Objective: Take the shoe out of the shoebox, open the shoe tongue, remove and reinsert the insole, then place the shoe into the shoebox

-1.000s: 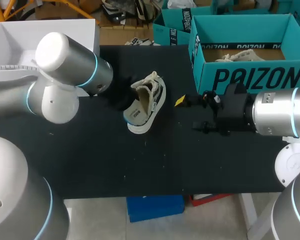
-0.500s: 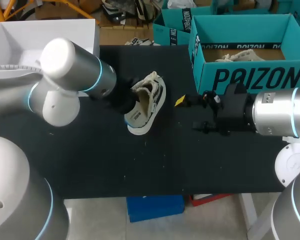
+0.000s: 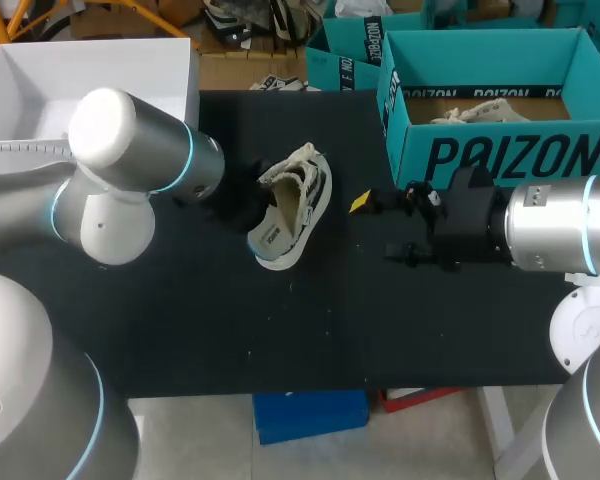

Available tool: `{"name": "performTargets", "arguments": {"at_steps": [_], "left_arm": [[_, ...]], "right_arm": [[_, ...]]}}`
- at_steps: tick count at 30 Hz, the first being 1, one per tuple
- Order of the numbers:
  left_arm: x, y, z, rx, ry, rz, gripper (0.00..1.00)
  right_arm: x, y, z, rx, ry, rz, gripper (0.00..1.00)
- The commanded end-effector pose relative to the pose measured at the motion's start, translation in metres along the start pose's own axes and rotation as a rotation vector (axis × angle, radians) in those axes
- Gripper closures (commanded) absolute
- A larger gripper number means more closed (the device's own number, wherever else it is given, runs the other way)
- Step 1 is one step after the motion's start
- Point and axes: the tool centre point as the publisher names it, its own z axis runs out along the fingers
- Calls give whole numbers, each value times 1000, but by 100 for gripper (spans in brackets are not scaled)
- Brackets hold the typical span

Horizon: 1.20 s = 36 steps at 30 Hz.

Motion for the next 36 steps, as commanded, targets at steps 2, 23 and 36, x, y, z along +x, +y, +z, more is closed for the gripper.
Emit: {"name": "performTargets", "arguments": {"at_steps": [2,23,36], "left_arm": [[3,15,19,17,-34,-15,100],[1,8,1,18,-63,-18,100],[2,-10,-34,90,-129,-18,51]], "right_arm": [[0,0,0,1,-1,0,0],[0,0,0,1,-1,0,0],[0,0,0,1,-1,0,0]]}}
